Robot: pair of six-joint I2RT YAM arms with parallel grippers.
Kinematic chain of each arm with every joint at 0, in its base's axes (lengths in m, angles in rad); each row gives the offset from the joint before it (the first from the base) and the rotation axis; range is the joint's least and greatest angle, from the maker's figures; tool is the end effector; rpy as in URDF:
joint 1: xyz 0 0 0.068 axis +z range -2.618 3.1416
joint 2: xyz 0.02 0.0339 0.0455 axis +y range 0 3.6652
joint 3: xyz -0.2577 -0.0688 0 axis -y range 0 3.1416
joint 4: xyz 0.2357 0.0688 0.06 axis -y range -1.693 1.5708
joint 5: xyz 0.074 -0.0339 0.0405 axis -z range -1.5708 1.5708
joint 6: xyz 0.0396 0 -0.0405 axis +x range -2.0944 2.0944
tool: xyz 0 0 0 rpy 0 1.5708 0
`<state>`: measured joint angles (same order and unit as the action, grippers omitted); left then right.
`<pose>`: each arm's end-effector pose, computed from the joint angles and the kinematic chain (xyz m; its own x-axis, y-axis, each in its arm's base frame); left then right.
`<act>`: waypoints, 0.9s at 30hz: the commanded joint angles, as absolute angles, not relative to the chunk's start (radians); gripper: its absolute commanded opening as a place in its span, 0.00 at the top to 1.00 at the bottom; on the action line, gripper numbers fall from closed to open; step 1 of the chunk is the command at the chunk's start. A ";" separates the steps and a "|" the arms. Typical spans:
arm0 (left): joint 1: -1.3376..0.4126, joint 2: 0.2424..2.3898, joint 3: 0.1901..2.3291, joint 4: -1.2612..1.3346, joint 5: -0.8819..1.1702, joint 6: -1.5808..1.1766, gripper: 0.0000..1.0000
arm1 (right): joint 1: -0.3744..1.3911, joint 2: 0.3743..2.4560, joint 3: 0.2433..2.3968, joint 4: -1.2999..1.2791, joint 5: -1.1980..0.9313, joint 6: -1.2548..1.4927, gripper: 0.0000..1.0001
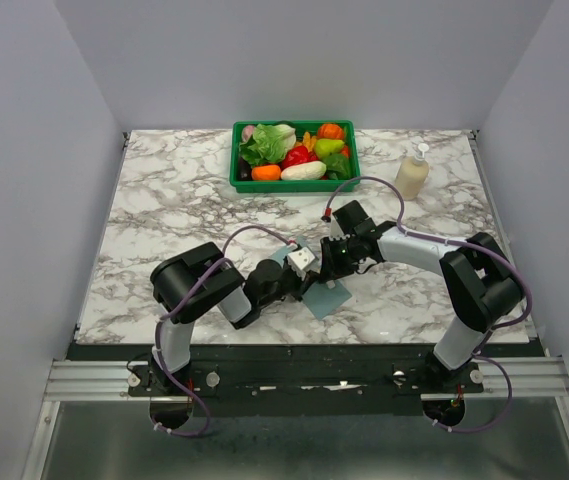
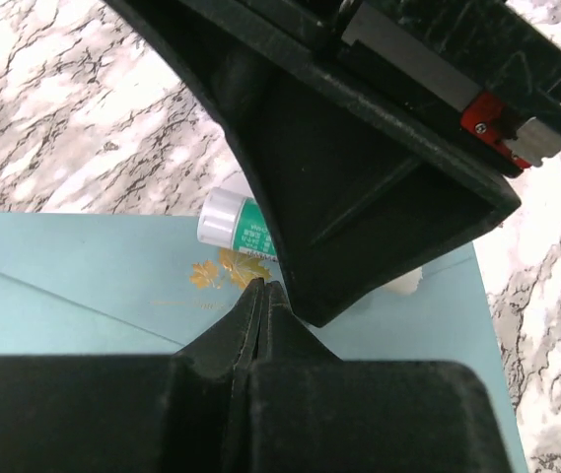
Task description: Place the letter into the envelope and seal it
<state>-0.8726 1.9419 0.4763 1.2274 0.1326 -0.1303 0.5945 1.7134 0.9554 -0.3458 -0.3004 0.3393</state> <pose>0.1939 -0.2392 0.0988 -0.2598 0.1092 -0.9595 0.8150 0.5577 -0.1572 0.2580 0.1886 0.1503 -0.9123 -0.2331 -0.3366 -0.3624 0.8423 0.3990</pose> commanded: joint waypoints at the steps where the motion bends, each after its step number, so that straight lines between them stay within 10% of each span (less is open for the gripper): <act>1: -0.816 1.976 0.436 1.175 0.107 -0.175 1.00 | 0.600 1.755 0.927 -0.356 -0.253 0.331 0.99; 27: -0.850 1.983 0.439 1.097 0.120 -0.182 1.00 | 0.601 1.741 0.920 -0.360 -0.252 0.336 0.99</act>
